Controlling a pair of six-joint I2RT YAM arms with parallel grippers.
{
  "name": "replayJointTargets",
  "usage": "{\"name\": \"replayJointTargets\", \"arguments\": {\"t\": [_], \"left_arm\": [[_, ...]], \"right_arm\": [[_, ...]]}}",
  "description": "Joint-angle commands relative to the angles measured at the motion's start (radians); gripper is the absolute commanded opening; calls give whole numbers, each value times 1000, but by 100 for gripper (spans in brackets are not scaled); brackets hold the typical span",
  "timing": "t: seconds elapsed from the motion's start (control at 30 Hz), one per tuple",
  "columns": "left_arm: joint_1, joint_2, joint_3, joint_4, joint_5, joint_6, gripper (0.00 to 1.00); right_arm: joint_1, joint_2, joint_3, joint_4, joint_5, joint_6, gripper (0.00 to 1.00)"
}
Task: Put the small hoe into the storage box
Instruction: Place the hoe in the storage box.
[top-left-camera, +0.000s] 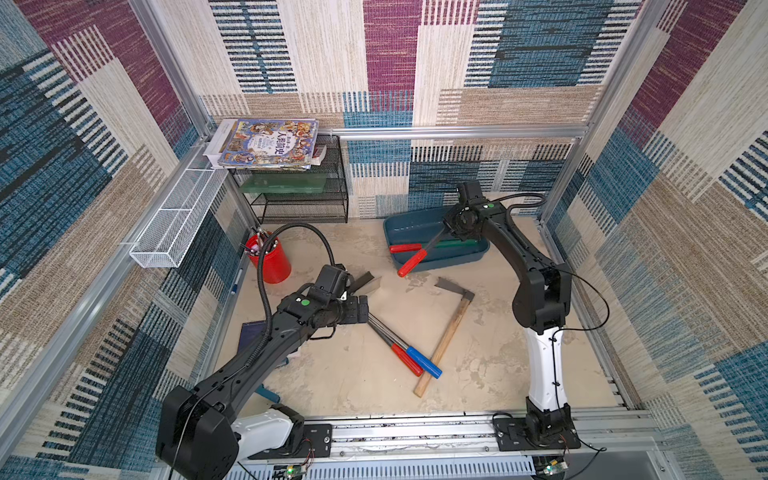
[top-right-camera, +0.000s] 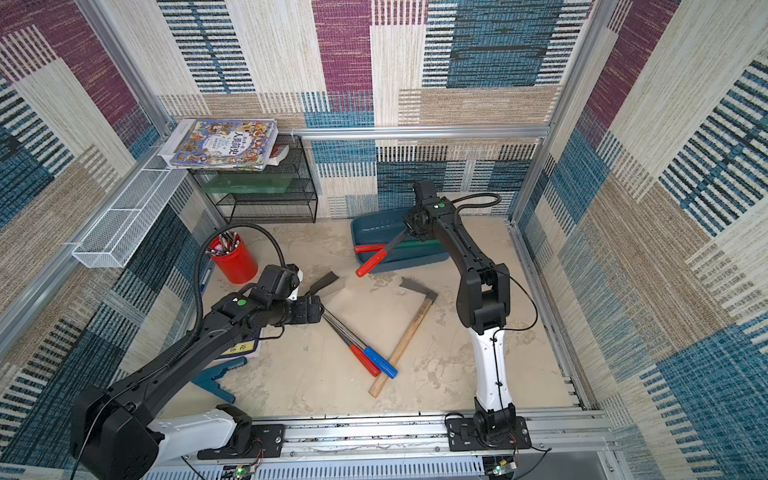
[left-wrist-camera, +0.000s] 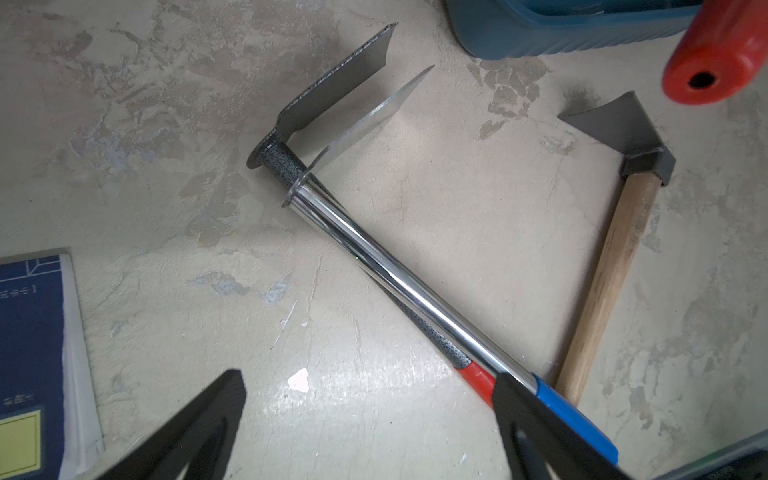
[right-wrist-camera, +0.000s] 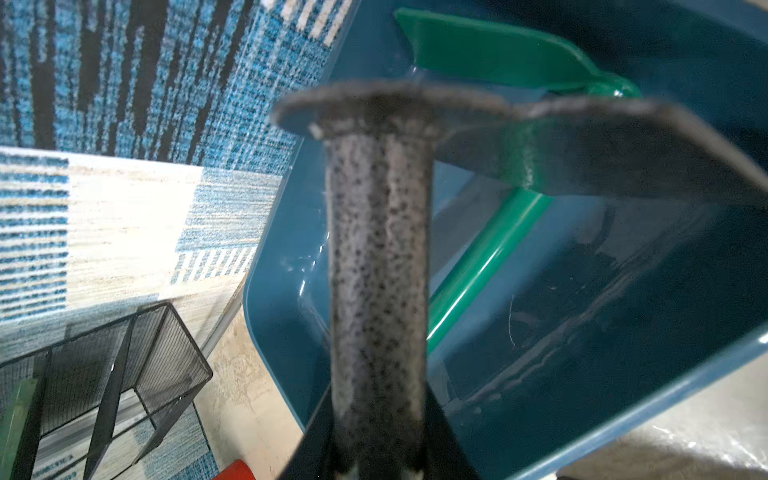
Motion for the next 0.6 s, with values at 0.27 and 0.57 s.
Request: {"name": "replayJointTargets", "arguments": {"t": [0.27, 0.57], "left_arm": [[-2, -5, -7, 2, -21, -5, 96], [-4, -5, -3, -4, -25, -4, 96]], "right_arm": [[-28, 58, 57, 45, -9, 25, 0], [-33, 81, 65, 75, 0, 27, 0]]}}
